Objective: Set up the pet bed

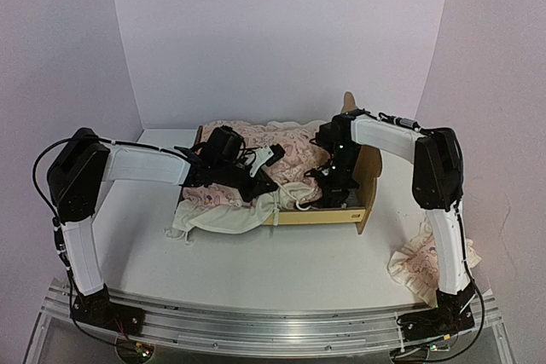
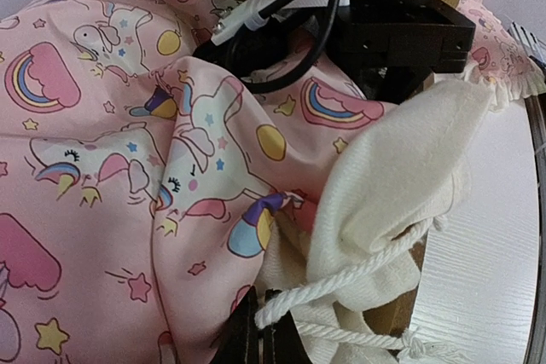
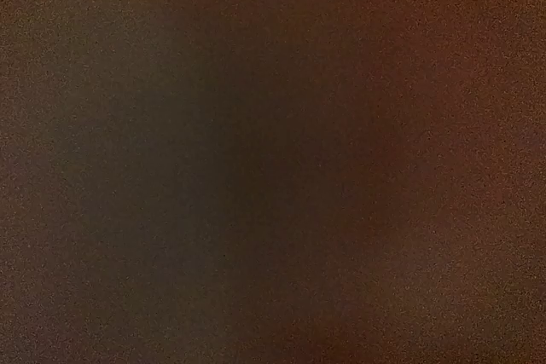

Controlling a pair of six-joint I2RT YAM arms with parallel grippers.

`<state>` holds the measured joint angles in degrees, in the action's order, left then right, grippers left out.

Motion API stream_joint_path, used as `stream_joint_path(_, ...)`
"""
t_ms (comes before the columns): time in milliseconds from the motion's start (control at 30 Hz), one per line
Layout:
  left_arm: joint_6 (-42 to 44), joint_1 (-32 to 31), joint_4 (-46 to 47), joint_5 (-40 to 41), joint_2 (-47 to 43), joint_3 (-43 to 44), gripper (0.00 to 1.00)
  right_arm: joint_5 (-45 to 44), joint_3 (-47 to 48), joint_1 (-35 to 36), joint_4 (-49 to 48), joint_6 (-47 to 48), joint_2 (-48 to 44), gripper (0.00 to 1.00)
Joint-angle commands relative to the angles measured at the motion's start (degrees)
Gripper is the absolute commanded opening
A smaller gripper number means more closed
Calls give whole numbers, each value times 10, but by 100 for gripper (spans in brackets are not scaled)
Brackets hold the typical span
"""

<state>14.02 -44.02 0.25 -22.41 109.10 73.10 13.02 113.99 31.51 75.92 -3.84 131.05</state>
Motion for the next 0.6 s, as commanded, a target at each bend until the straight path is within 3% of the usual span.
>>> stream_joint_path(0,0,5,27,9,-4,21,0,110,1,5,164,52,-34,0)
stream_joint_path(167,2,5,30,8,-5,19,0,140,-62,6,169,98,-25,0)
stream_joint_path(400,0,5,26,1,-6,19,0,30,-100,8,178,122,70,0)
stream_joint_path(467,0,5,23,-1,-7,18,0,-19,-100,9,167,110,80,7)
stream_joint_path(567,2,5,18,-4,-9,17,0,-87,-91,9,158,90,72,25)
